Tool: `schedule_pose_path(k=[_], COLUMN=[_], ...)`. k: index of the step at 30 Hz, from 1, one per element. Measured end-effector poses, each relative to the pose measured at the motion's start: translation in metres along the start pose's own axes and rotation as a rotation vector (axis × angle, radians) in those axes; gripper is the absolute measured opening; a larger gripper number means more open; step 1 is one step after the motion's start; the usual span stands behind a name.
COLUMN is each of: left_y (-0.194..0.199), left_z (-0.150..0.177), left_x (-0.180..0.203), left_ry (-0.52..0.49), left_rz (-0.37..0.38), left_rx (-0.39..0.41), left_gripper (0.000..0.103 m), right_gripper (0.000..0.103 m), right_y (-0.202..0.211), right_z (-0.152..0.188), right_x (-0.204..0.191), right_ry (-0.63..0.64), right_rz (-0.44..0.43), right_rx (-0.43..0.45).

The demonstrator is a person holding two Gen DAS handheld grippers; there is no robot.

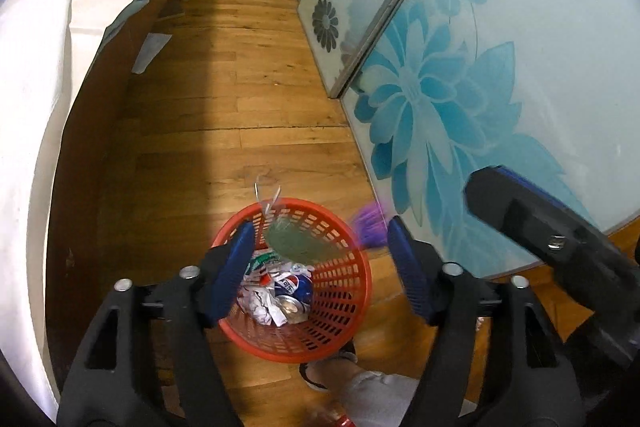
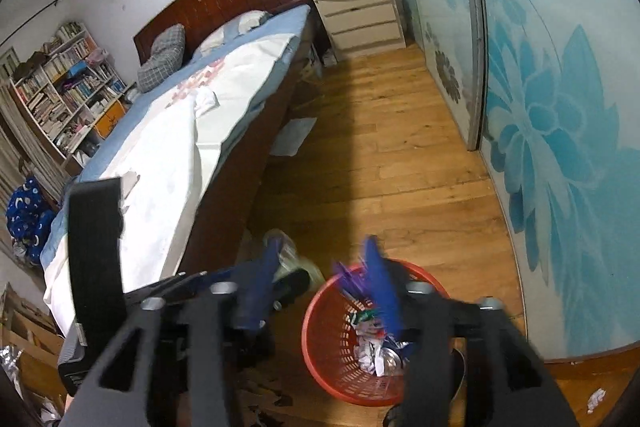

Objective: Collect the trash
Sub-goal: 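Carry the lid and wrapper over the red basket and open both tools, then move both tools back toward the trash on the bed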

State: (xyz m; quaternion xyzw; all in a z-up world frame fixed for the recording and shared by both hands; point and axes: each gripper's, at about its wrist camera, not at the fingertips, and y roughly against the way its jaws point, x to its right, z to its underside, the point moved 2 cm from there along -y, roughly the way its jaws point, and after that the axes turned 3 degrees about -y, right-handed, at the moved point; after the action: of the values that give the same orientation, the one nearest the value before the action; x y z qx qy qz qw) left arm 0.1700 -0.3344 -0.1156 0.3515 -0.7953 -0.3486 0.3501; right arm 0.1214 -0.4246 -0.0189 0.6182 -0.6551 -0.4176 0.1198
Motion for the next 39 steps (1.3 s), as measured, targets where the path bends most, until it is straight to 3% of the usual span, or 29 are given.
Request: schedule_pose_path(k=[11, 20, 26, 31, 35, 39], left_y=[0.020, 0.097, 0.173, 0.230, 0.231, 0.216], left_z=[0.002, -0.013, -0.019, -0.008, 0.011, 0.027], left_x=[-0.014, -0.056, -0.107, -0.172, -0.233, -0.271], left_ry=[0.002, 0.073, 0.147, 0.207, 0.255, 0.298], left_rz=[-0.031, -0.100, -0.195, -0.384, -0.483, -0.499], left_rx=[0.028, 0.183, 0.318, 0.407, 0.371, 0.339], left_gripper=[0.077, 0.080, 0.082, 0.085, 0.086, 0.086], right_gripper=[0.063, 0.063, 0.064, 0.064, 0.064, 0.064], right_y=[0.007, -0.004, -0.019, -0.033, -0.047, -0.062], right_z=[-0.003, 0.002, 0.010, 0.017, 0.027, 0.037], right_x=[-0.010, -0.040, -0.068, -0.102, -0.129, -0.162], right_ry=[-0.008, 0.032, 0.066, 0.110, 0.141, 0.173], right_rz=[0.024, -0.003, -0.007, -0.034, -0.053, -0.091], right_rx=[0.052, 0.045, 0.016, -0.002, -0.025, -0.055])
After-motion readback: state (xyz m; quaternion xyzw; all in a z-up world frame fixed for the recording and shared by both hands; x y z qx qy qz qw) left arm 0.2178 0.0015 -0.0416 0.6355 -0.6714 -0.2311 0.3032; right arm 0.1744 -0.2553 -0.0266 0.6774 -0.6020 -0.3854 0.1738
